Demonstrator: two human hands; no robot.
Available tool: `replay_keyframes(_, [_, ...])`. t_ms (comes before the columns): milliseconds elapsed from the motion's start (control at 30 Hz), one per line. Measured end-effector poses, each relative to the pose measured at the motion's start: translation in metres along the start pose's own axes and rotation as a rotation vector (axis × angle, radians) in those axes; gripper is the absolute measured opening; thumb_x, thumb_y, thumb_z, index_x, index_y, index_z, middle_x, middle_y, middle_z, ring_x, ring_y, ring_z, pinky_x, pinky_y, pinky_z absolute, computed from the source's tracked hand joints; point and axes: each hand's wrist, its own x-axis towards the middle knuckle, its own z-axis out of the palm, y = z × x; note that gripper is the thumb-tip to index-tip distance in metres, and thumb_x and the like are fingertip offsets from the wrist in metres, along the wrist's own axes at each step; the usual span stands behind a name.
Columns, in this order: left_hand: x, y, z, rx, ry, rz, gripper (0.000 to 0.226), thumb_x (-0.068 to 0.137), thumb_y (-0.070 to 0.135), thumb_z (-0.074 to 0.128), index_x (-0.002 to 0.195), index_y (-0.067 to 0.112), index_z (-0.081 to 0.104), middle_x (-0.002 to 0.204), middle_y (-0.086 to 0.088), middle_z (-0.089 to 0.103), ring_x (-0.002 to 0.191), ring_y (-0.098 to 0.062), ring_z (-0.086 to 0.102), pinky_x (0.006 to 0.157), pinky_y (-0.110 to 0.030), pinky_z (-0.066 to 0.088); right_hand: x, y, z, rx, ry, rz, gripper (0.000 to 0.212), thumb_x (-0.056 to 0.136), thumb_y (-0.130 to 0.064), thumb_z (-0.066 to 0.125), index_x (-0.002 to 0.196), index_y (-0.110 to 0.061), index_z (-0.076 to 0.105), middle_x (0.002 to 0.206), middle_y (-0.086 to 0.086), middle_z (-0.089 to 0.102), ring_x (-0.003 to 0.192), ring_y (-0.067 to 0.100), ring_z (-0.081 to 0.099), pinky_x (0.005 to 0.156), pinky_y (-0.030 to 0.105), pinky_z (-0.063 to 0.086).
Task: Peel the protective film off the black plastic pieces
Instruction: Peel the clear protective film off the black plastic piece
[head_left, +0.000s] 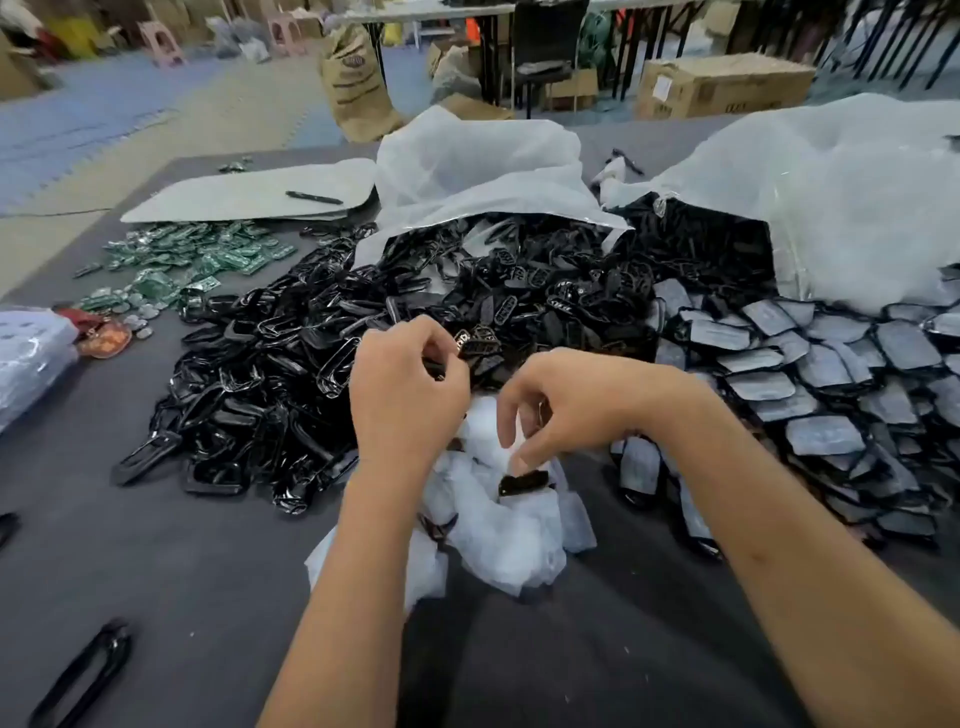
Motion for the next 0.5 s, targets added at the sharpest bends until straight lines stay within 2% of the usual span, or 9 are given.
replay_keyframes(100, [0.006,-0.014,-0.006,0.072,-0.171,0.041,0.017,0.075,0.01,0.065,0.075,0.026,0.069,0.066,0.012,0.064,0.078,-0.019,0.06,0.07,-0.033,0.05,0.005,-0.001,0.01,-0.04,-0.061,0.037,0.029,0.072,-0.039,0.095,0.088,-0.032,0.072,0.078,-0.005,0.072,0.071,0.012,0.069,0.071,0.038,0.06])
replay_keyframes(200, [0.012,-0.023,-0.009,0.092,-0.335,-0.022,0.021,0.073,0.01,0.066,0.075,0.029,0.073,0.068,0.014,0.067,0.078,-0.018,0.062,0.07,-0.032,0.053,0.007,0.002,0.017,-0.007,-0.025,0.024,0.021,0.077,-0.034,0.092,0.085,-0.03,0.073,0.076,-0.005,0.071,0.067,0.009,0.065,0.067,0.033,0.057])
replay_keyframes(300, [0.015,-0.028,-0.015,0.11,-0.444,-0.015,0.029,0.072,0.005,0.068,0.087,0.028,0.077,0.08,0.01,0.07,0.086,-0.02,0.062,0.076,-0.033,0.054,0.004,0.004,0.017,0.057,-0.009,-0.005,0.015,0.08,-0.027,0.09,0.082,-0.027,0.075,0.073,-0.009,0.068,0.061,0.003,0.06,0.066,0.027,0.055])
replay_keyframes(333, [0.017,-0.029,-0.018,0.126,-0.468,-0.002,0.033,0.072,0.002,0.068,0.09,0.027,0.078,0.083,0.009,0.071,0.088,-0.021,0.062,0.077,-0.033,0.054,0.003,0.005,0.017,0.084,-0.022,-0.012,0.016,0.08,-0.027,0.09,0.083,-0.027,0.074,0.074,-0.008,0.069,0.061,0.002,0.06,0.066,0.026,0.055])
replay_keyframes(433, [0.018,-0.03,-0.022,0.141,-0.493,0.008,0.034,0.074,-0.001,0.072,0.092,0.027,0.079,0.089,0.006,0.073,0.077,-0.015,0.065,0.071,-0.032,0.056,-0.001,0.007,0.014,0.095,-0.115,-0.007,0.029,0.073,-0.028,0.095,0.091,-0.03,0.071,0.086,0.0,0.07,0.064,0.005,0.061,0.069,0.028,0.056])
replay_keyframes(467, [0.018,-0.032,-0.023,0.141,-0.493,0.008,0.032,0.075,0.0,0.076,0.093,0.027,0.08,0.092,0.007,0.073,0.077,-0.012,0.065,0.072,-0.028,0.055,-0.001,0.007,0.014,0.074,-0.129,0.003,0.032,0.072,-0.028,0.096,0.092,-0.03,0.07,0.087,0.002,0.07,0.064,0.007,0.061,0.069,0.031,0.056])
replay_keyframes(500, [0.018,-0.034,-0.023,0.142,-0.483,0.008,0.031,0.076,0.001,0.081,0.094,0.026,0.08,0.094,0.009,0.071,0.079,-0.006,0.063,0.072,-0.018,0.051,0.001,0.006,0.015,0.042,-0.134,0.01,0.034,0.071,-0.026,0.096,0.092,-0.03,0.069,0.087,0.003,0.07,0.063,0.009,0.062,0.068,0.034,0.057])
